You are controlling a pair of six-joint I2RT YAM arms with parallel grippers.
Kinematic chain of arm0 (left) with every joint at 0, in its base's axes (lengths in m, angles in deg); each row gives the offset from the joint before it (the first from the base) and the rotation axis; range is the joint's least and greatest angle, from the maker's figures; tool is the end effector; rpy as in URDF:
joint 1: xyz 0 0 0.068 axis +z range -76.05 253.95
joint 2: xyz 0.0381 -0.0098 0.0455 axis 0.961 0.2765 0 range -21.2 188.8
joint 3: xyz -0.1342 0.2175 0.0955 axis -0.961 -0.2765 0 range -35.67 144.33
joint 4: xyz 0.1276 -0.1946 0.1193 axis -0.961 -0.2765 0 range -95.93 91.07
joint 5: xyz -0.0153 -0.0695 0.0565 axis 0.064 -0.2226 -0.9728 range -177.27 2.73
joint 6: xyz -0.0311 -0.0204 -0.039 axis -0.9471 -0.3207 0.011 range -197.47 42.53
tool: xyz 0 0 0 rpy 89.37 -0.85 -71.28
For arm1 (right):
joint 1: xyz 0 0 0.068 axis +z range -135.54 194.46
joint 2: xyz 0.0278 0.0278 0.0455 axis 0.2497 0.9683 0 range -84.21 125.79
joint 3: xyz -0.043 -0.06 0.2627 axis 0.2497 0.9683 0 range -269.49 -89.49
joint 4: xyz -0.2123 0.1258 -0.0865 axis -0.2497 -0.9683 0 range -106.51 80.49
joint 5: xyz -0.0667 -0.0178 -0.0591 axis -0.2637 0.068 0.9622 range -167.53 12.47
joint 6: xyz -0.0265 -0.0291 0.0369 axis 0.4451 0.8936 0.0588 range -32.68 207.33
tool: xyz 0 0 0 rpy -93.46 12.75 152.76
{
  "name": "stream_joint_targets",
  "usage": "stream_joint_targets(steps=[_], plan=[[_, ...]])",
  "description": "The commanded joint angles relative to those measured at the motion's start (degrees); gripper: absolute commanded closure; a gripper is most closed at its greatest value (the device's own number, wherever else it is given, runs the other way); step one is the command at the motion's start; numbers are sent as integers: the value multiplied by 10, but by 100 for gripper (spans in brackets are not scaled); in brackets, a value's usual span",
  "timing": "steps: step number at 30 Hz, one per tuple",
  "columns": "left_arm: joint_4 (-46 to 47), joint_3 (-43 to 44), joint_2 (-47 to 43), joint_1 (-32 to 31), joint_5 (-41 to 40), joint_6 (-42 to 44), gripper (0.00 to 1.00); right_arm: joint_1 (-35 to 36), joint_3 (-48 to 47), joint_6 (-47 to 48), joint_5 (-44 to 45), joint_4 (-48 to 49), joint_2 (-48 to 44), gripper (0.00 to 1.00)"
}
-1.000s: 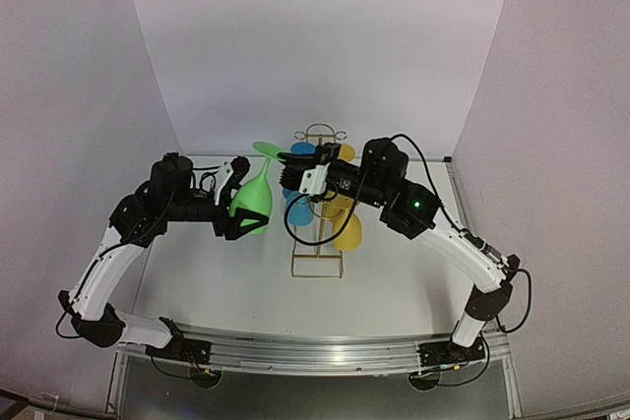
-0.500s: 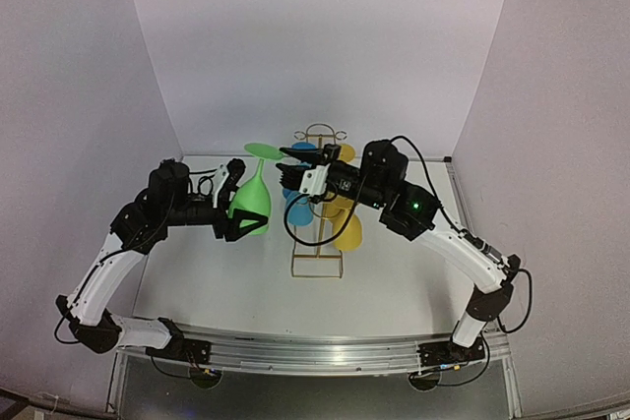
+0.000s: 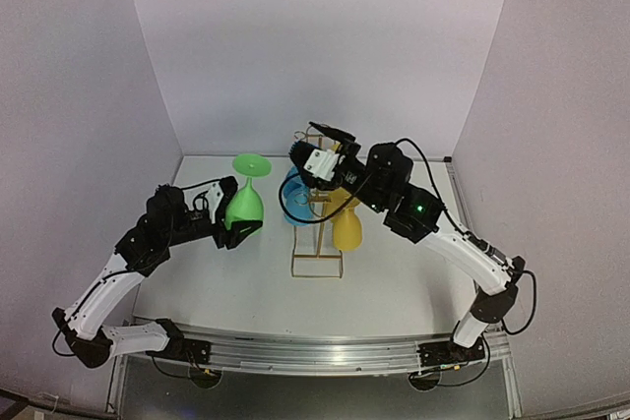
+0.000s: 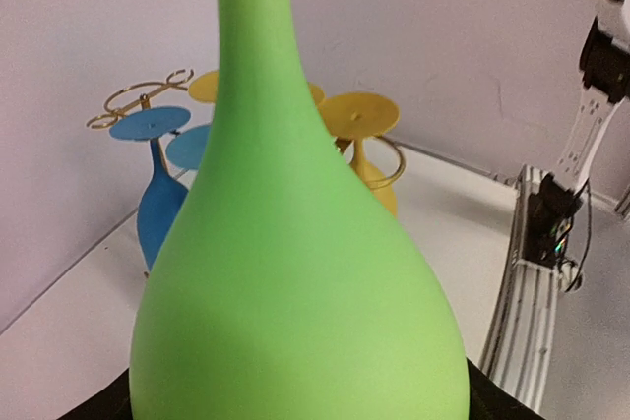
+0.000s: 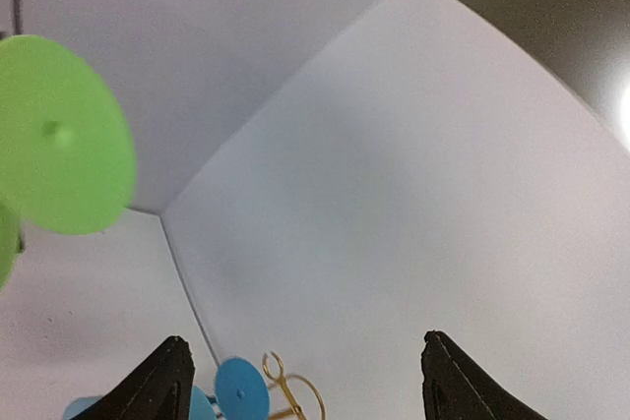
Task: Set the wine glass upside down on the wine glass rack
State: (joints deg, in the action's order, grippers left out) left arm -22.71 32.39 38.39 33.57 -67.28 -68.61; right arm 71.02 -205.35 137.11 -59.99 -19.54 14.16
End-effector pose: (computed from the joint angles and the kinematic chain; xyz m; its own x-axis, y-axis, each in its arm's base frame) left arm 0.1623 -0.1540 0.4082 -0.0664 0.2466 -0.9668 0.8807 0.4699 0.0593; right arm 0.2191 0.3120 0.5196 0.5280 -0.5217 -0.6700 -0.3529 0.5828 -0.7320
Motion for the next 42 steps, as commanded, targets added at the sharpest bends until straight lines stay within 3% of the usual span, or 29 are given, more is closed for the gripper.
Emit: stream_joint_targets(steps=[1, 8, 16, 30, 42], plan=[[138, -72, -2, 2, -22, 90, 60, -52, 49, -118, 199, -7, -44, 24], [295, -132, 62, 0, -5, 154, 61, -151, 169, -303, 246, -86, -119, 24], [413, -152, 146, -1, 12, 184, 61, -208, 274, -374, 226, -127, -159, 24], [440, -142, 201, 0, 28, 125, 61, -217, 331, -396, 211, -128, -189, 24], [447, -134, 230, 0, 27, 125, 61, -217, 343, -400, 194, -129, -201, 24]])
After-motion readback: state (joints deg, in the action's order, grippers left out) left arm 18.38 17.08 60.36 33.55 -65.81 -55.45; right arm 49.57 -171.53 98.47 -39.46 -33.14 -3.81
